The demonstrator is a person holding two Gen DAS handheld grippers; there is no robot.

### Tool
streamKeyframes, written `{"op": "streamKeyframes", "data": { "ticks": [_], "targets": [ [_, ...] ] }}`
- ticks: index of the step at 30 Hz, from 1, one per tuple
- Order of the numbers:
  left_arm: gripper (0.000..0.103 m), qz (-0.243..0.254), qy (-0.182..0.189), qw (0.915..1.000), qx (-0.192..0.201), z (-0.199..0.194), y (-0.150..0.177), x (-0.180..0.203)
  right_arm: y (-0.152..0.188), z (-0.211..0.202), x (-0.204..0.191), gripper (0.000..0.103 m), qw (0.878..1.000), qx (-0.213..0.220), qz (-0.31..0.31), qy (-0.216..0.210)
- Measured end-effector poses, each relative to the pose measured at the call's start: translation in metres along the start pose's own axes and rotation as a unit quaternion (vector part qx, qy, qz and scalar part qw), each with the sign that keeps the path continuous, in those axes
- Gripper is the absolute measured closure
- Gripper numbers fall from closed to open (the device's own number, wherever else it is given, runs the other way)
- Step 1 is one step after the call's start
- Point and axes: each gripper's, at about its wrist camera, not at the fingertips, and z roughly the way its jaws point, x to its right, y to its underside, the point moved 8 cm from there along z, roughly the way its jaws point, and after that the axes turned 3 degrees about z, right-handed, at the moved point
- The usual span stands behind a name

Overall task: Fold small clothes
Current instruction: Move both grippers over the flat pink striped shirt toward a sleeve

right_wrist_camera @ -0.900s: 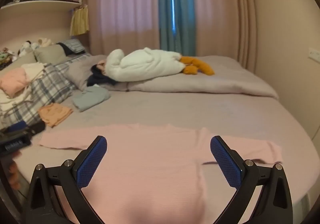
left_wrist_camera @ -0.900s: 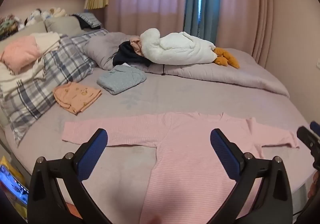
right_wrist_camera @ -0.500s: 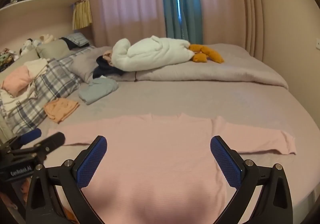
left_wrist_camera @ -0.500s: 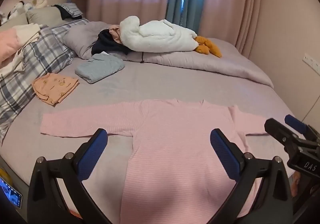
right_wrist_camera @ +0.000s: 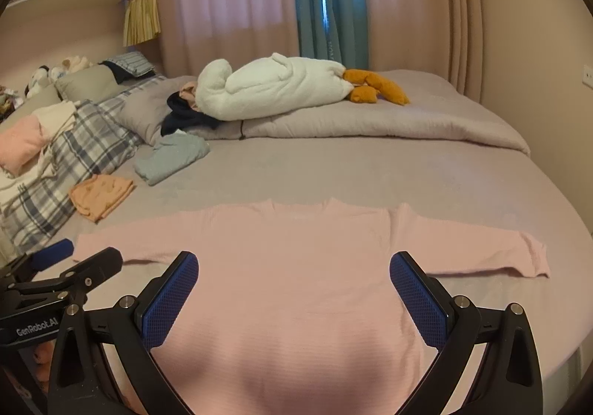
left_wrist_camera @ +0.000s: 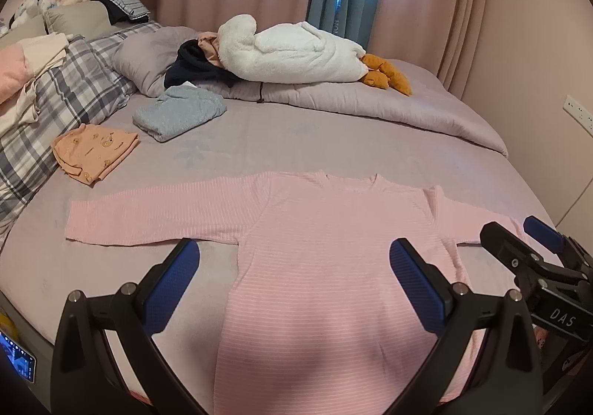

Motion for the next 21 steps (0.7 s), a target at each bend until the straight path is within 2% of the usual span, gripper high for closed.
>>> {"op": "streamKeyframes", "data": {
  "ticks": [7, 10, 13, 21],
  "targets": [
    [0.0, 0.005, -0.002, 1.0, 0.005, -0.003, -0.004, 0.004, 0.002, -0.002, 0.002, 0.001, 1.0, -0.001, 0.009, -0.002],
    [0.0, 0.02, -0.021, 0.9996, 0.005, -0.002, -0.005, 0.006, 0.002, -0.004, 0.001, 0.001, 1.0, 0.005, 0.007, -0.004],
    [0.0, 0.014, -0.031, 0.9994, 0.008, -0.004, -0.006, 0.004, 0.0, -0.003, 0.002, 0.001, 1.0, 0.005, -0.001, -0.015],
    [0.0, -0.021, 0.006, 0.9998, -0.001, -0.001, -0.005, 0.009, 0.007, 0.008, 0.008, 0.001, 1.0, -0.014, 0.005, -0.019]
  ]
}}
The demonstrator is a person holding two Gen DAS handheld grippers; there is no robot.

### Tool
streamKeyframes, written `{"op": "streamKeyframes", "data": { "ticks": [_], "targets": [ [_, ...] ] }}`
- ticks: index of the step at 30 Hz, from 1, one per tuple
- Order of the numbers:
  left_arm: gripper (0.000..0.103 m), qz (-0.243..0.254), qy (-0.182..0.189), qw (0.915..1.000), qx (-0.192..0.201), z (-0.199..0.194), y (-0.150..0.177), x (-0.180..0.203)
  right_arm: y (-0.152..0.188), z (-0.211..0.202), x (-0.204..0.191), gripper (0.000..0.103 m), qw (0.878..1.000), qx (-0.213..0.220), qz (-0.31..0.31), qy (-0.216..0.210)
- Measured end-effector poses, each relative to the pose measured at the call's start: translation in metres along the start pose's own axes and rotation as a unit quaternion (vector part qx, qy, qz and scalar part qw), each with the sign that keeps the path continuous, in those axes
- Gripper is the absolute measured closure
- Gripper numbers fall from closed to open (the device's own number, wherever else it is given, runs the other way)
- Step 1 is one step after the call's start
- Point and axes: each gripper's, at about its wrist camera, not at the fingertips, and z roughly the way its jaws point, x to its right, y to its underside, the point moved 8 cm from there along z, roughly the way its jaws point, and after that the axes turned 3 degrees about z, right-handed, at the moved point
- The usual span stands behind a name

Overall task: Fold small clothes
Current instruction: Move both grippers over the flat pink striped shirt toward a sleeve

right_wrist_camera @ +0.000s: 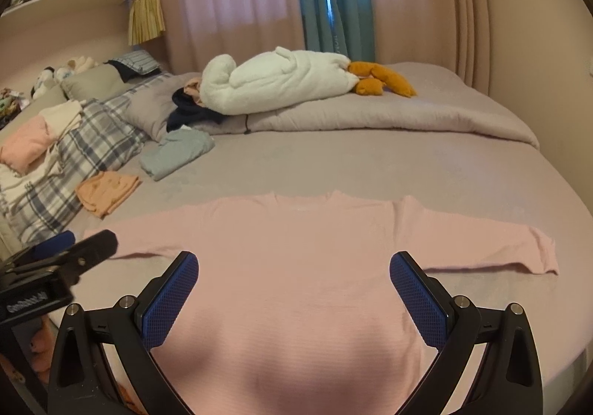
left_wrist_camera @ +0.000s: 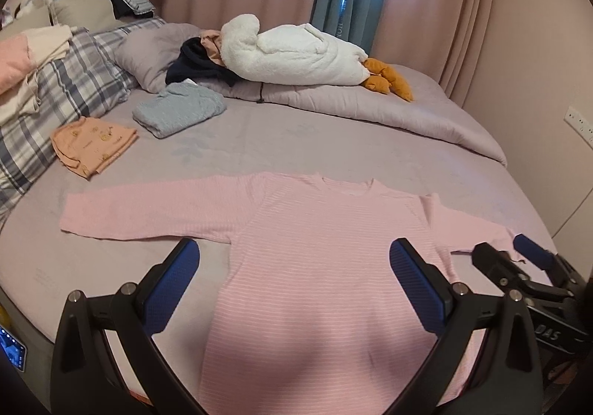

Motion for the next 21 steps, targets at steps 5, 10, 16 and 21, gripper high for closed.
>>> {"op": "streamKeyframes", "data": {
  "ticks": [5, 10, 16, 21],
  "targets": [
    [0.0, 0.005, 0.004, 1.0, 0.001, 0.0008, 0.0007, 0.0013, 0.0042, 0.002, 0.004, 0.001, 1.0, -0.006, 0.007, 0.008],
    [0.0, 0.0, 0.015, 0.9999, 0.0, -0.001, 0.0029, 0.0013, 0.0033, -0.0004, 0.0061, 0.001, 1.0, -0.003, 0.012, 0.004],
    [0.0, -0.001, 0.021, 0.9998, 0.0, -0.0036, 0.0045, 0.0006, 0.0042, -0.0006, 0.0039, 0.001, 1.0, -0.004, 0.006, -0.005],
    [0.0, -0.002, 0.024, 0.9997, -0.001, -0.0035, 0.0044, 0.0015, 0.0053, -0.0008, 0.0036, 0.001, 1.0, -0.004, 0.005, -0.006]
  ]
}}
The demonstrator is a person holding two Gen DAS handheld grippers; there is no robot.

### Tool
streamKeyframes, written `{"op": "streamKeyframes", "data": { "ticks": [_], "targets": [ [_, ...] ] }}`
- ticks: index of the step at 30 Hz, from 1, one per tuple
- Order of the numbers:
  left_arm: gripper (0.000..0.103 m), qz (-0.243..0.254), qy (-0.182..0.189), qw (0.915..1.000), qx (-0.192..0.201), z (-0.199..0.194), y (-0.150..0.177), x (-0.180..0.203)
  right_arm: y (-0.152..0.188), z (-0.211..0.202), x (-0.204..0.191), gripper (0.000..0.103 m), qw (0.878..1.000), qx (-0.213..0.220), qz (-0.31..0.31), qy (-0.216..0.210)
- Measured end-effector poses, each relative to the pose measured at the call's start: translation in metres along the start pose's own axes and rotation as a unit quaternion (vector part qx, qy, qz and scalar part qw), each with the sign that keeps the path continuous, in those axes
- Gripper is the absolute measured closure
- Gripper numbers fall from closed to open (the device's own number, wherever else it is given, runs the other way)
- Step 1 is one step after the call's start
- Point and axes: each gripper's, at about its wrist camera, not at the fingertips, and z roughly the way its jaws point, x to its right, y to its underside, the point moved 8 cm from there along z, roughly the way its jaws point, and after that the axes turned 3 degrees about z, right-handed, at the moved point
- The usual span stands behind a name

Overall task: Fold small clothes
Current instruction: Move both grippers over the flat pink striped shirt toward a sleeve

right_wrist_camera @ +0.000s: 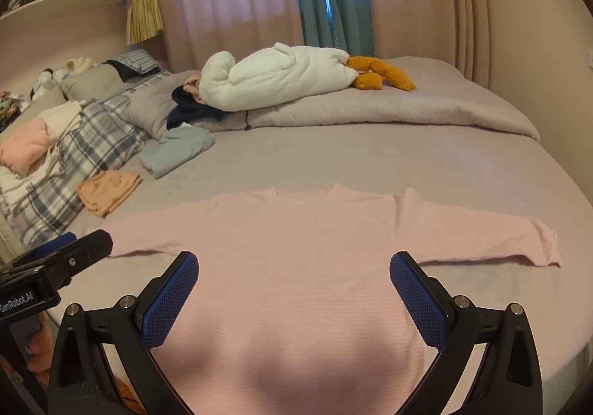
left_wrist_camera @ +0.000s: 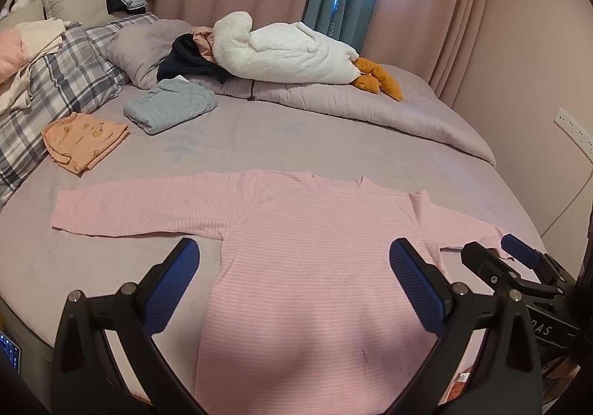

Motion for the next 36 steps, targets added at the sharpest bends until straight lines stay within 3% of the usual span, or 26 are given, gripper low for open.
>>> {"op": "streamKeyframes", "data": {
  "ticks": [36],
  "targets": [
    [0.001, 0.003, 0.027, 0.9995, -0.017, 0.0056, 0.0083, -0.0016, -0.0031, 0.0003, 0.0059, 0.001, 1.0, -0.004, 0.018, 0.018]
  ]
}}
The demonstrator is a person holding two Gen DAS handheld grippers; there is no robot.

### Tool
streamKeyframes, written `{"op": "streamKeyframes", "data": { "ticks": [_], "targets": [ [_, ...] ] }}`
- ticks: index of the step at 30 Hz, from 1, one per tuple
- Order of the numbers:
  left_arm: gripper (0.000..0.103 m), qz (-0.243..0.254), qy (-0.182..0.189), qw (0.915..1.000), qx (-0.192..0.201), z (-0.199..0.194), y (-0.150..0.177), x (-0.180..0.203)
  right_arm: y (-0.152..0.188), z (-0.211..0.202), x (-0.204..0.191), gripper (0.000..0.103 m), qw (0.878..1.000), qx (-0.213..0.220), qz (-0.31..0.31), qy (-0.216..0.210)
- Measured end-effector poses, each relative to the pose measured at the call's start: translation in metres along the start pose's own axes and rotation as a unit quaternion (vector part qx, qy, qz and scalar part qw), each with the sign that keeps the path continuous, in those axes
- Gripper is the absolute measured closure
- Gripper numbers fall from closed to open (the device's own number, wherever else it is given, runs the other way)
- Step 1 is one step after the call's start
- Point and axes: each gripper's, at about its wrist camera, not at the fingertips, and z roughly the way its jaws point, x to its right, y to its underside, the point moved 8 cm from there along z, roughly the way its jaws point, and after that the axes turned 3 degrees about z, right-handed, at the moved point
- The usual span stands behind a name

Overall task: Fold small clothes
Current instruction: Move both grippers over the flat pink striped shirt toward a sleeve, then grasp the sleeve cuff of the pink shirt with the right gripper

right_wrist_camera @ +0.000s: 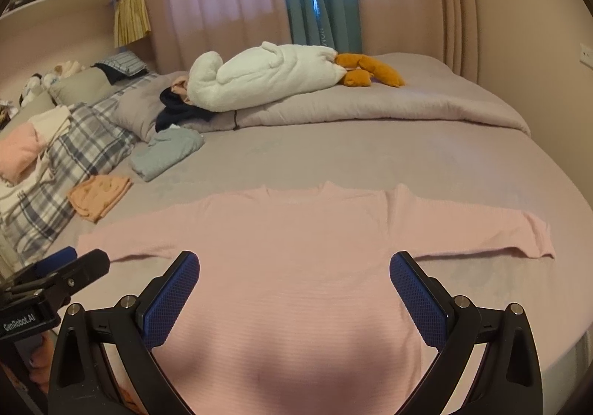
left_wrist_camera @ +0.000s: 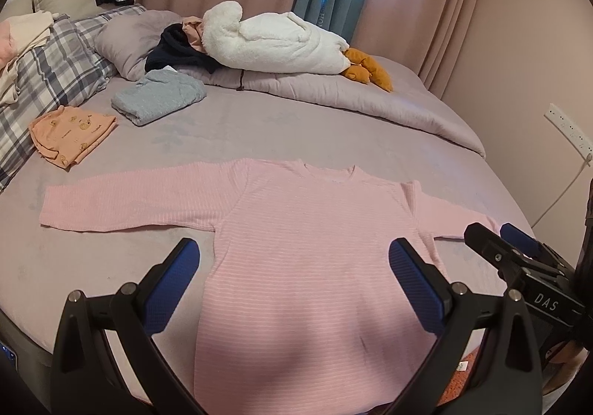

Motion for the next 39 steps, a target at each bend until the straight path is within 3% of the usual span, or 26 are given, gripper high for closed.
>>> {"op": "streamKeyframes", "data": {
  "ticks": [27, 33, 39],
  "targets": [
    [0.001, 0.011, 0.021, 0.9996, -0.013, 0.01, 0.0, 0.013, -0.006, -0.01, 0.027, 0.001, 0.998, 0.012, 0.047, 0.035],
    [0.001, 0.002, 0.032, 0.9991, -0.029, 0.028, 0.003, 0.013, -0.009, -0.012, 0.056, 0.001, 0.995, 0.014, 0.084, 0.06],
    [0.002, -0.002, 0.04, 0.9976, -0.056, 0.051, 0.006, 0.017, -0.009, -0.009, 0.114, 0.01, 0.984, 0.015, 0.16, 0.077]
  ]
}}
